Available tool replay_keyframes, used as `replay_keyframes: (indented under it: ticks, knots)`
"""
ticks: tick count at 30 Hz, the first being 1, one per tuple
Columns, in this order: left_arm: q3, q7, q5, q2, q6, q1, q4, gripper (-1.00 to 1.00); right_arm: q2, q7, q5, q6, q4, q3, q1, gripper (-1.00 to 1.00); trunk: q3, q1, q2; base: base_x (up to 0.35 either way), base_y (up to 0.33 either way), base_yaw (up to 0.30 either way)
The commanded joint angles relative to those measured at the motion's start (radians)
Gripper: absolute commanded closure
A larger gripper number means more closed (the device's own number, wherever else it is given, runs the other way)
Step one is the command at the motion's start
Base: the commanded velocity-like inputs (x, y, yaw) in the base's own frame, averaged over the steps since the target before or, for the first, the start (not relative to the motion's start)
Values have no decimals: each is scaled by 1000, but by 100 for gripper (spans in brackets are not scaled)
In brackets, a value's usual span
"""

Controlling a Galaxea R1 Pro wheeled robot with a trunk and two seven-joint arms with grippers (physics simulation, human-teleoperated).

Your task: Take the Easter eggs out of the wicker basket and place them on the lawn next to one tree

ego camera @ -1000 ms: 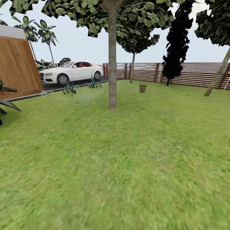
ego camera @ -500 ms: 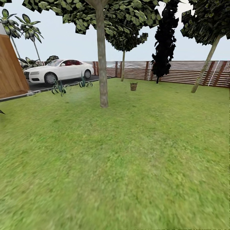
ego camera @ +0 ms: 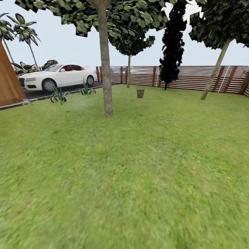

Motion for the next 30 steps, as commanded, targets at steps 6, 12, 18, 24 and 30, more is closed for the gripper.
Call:
replay_keyframes:
  ticks: [6, 12, 18, 24, 30]
  knots:
    - [0, 0, 0, 0, -2, 1, -1, -100, 0, 0, 0, -4, 1, -1, -1, -100, -1, 0, 0, 0, 0, -277]
    - [0, 0, 1, 4, -2, 1, -24, -100, -2, 0, -1, -4, 0, -3, 0, -100, -1, 0, 0, 0, 0, -281]
    - [0, 0, 0, 17, -2, 1, -43, -100, -6, 0, 3, -3, -4, -4, -1, -100, -6, 0, 0, 0, 0, -220]
    - [0, 0, 2, 10, -2, 1, -45, -100, -3, 0, 14, -2, -5, 4, 0, -100, -15, 0, 0, 0, 0, 50]
    - [2, 0, 2, -26, -1, 1, -66, -100, -1, -4, 17, -4, -9, 7, -1, -100, -25, 0, 0, 0, 0, 149]
